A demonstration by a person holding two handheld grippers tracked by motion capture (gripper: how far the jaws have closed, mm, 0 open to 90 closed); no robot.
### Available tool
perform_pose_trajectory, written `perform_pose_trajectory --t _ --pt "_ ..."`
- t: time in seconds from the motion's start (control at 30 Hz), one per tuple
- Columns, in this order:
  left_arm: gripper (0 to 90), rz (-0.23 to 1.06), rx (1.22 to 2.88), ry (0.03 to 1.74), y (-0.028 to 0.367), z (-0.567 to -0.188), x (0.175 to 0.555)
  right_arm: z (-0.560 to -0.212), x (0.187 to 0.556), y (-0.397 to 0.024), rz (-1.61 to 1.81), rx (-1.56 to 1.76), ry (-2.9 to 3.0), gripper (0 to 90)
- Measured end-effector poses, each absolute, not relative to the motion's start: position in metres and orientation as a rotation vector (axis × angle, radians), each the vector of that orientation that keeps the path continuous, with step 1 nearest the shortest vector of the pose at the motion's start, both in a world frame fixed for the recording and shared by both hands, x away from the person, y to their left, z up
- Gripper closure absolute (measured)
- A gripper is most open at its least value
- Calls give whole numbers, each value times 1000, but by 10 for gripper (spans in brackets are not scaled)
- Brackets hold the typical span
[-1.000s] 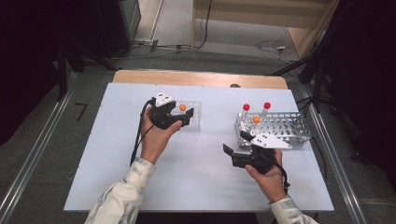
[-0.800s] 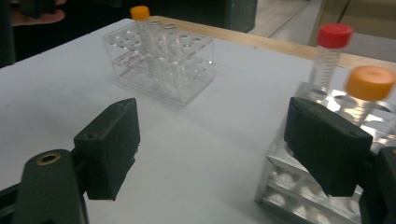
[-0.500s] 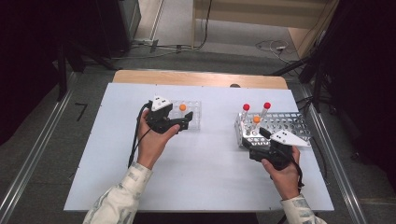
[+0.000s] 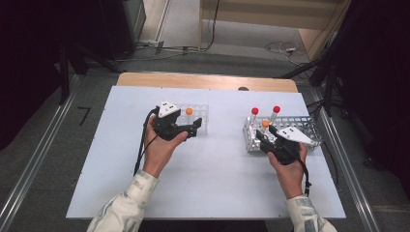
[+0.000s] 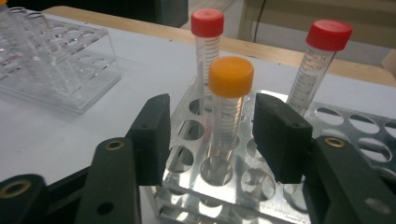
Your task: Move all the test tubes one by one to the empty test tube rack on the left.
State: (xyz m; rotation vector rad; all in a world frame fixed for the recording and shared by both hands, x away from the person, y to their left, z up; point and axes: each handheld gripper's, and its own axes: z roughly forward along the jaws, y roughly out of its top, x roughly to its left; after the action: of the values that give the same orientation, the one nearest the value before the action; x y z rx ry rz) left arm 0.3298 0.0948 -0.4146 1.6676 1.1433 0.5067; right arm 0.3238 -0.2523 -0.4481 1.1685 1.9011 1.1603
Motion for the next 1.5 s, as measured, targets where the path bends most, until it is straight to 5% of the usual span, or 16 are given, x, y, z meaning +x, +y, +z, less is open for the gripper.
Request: perform_pose_trajectory --t 0.77,1.5 --pt "161 514 1671 1138 93 -414 327 -458 339 -252 1114 1206 1920 701" --pt "161 514 1658 1136 97 -409 324 -413 328 -259 1224 1159 1840 712"
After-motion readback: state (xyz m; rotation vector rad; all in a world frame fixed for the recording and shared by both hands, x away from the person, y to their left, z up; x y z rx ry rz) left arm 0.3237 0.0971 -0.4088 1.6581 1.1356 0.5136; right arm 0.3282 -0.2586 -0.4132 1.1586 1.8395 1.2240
